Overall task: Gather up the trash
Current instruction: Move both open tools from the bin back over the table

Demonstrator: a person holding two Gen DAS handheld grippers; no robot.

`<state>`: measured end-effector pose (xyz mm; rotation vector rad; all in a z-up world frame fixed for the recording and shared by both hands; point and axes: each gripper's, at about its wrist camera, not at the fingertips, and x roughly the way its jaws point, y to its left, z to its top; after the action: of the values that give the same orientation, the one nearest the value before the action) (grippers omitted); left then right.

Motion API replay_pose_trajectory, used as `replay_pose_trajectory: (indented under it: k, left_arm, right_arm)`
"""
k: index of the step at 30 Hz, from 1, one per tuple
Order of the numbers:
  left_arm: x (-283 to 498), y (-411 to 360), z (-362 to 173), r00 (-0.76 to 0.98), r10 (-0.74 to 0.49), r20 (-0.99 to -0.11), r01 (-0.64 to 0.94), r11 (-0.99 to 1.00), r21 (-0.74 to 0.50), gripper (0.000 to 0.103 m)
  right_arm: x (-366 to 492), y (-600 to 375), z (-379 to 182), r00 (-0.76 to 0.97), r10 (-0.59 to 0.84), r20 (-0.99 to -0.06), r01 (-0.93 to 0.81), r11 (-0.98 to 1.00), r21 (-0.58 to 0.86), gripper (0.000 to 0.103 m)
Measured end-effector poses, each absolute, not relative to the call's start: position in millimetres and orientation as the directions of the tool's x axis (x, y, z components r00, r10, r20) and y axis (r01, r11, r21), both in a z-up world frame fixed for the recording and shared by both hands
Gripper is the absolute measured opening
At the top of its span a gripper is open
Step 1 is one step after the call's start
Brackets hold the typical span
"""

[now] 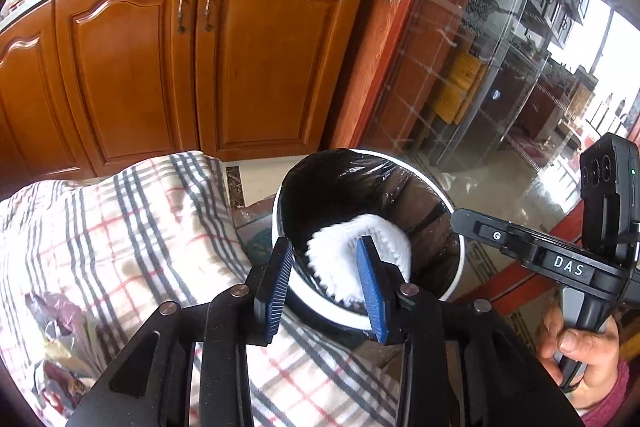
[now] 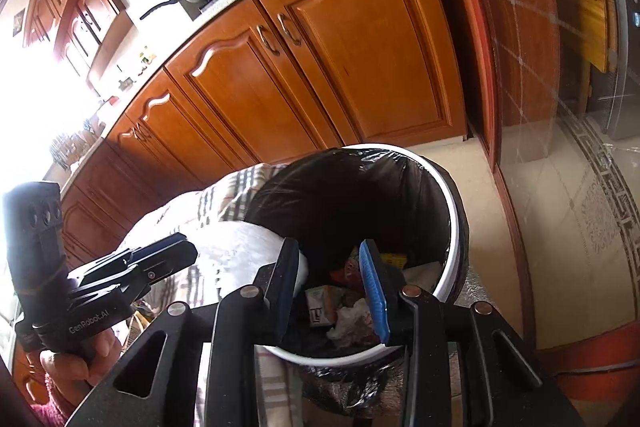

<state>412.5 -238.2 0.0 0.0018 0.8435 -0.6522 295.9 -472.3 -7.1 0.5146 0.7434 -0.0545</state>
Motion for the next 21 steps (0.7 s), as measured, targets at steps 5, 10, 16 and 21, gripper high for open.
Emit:
replay_pose_trajectory:
  k: [5,10,16,21]
  left_arm:
    - [397.2,-216.8,0.6,0.495,-0.546,-0.676,0.516,0.811,-0.277,0.040]
    - [379.8,-187.3,6.2,0.522,-0.545,-0.656,0.492,0.821,-0.290,0.040]
    - [350.1,-137.0,15.6,0.587,-0.504,-0.634,0.440,0.855,-0.273,0.040]
    - [322.8,-84.7,18.7,0.643,-0.439,-0.627,0.360,0.897,-0.258,0.040]
  right_arm:
    - [280.7,-460.4,1.1,0.772,0.122,-0.623,0.216,0.873,0.438,0.040]
    - [272.5,-446.7,7.4,0.785,0.145,-0.603,0.193,0.866,0.460,0.040]
    - [267.8,-415.5,8.7,0.785,0.197,-0.587,0.143,0.865,0.482,0.040]
    - [272.1,-384.5,3.6,0.771,0.253,-0.584,0.092,0.863,0.497,0.040]
